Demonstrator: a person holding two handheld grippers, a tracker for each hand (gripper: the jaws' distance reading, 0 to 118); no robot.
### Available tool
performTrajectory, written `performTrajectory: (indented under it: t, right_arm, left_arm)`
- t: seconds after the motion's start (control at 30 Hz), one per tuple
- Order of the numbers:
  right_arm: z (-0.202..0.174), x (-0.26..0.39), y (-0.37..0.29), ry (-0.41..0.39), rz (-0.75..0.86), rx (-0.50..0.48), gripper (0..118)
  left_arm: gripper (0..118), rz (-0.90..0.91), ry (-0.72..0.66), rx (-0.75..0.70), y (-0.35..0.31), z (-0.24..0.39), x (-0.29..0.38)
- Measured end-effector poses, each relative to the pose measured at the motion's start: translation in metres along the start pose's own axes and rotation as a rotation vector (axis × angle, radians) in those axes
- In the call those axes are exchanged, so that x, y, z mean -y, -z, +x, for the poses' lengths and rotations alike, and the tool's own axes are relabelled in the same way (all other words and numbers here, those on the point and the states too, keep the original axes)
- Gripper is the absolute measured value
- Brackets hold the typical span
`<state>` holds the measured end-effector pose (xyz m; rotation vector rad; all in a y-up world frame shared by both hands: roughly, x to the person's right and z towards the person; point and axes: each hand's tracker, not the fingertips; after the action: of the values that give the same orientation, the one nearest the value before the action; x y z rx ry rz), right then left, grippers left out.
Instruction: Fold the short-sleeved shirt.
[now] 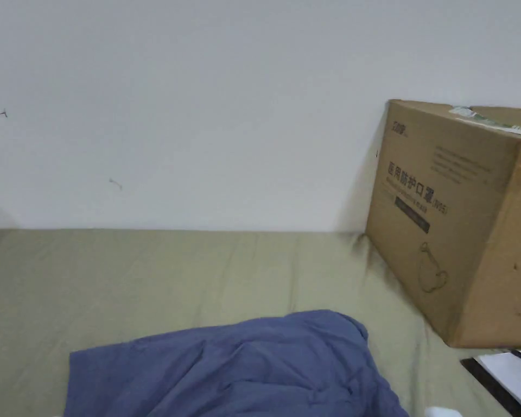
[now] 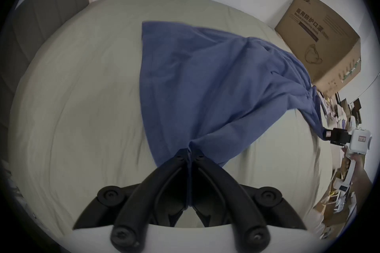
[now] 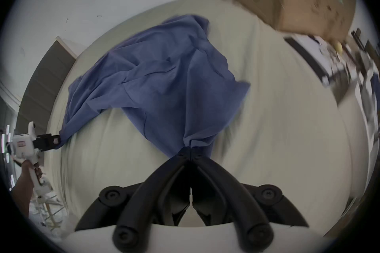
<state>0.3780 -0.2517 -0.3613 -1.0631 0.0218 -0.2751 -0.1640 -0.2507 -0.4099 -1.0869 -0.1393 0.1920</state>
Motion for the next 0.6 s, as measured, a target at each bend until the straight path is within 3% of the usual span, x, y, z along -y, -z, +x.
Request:
performTrajectory:
  t: [0.23, 0.4, 0.53, 0.6]
  right_arm:
    - [0.036, 0.103, -0.097, -0.052, -0.033, -0.051, 0]
    - [0.05, 0.154, -0.135, -0.143, -0.056, 0.05, 0]
    - [0.051, 0.174, -0.14, -0.116, -0.102, 0.081, 0]
    - [0.048, 0.176, -0.133, -0.154, -0.131, 0.142, 0]
  left_arm:
    - [1, 0.049, -0.01, 0.031, -0.076, -0.032, 0.085]
    - [1, 0.048, 0.009, 0.029, -0.103, -0.044, 0.135]
    - [1, 0.03, 0.027, 0.032, -0.111, -0.038, 0.162]
    - [1, 0.03, 0.046, 0.026, -0.112, -0.036, 0.168]
